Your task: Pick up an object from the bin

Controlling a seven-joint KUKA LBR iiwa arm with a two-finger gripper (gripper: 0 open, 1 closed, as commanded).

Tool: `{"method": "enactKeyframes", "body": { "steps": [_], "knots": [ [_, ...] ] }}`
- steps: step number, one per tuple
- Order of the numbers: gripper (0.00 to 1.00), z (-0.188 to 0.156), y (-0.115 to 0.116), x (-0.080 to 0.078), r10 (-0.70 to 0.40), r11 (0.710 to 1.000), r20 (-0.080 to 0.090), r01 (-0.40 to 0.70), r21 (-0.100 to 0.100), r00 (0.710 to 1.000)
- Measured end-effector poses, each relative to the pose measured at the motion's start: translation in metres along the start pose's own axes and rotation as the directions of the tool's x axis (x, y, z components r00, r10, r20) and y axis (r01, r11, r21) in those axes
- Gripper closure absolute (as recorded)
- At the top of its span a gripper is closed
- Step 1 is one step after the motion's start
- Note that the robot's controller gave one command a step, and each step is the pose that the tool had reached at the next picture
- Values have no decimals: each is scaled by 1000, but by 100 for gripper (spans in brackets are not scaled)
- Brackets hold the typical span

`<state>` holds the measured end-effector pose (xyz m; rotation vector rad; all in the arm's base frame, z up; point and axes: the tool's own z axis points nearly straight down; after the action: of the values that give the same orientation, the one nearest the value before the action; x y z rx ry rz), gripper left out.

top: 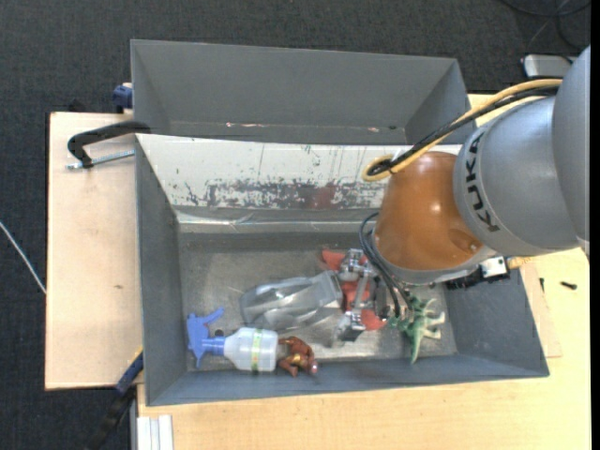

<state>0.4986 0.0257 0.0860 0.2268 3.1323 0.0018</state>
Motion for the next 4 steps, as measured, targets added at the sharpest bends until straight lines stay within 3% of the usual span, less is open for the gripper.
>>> {"method": "enactKeyframes", "body": {
  "steps": [1, 4],
  "knots": [
    [0, 10, -16, -10, -21, 1000, 2, 21, -2, 1000],
    [0, 13, -35, -13, -234, 972, 9, 234, -1, 972]
  ]
}}
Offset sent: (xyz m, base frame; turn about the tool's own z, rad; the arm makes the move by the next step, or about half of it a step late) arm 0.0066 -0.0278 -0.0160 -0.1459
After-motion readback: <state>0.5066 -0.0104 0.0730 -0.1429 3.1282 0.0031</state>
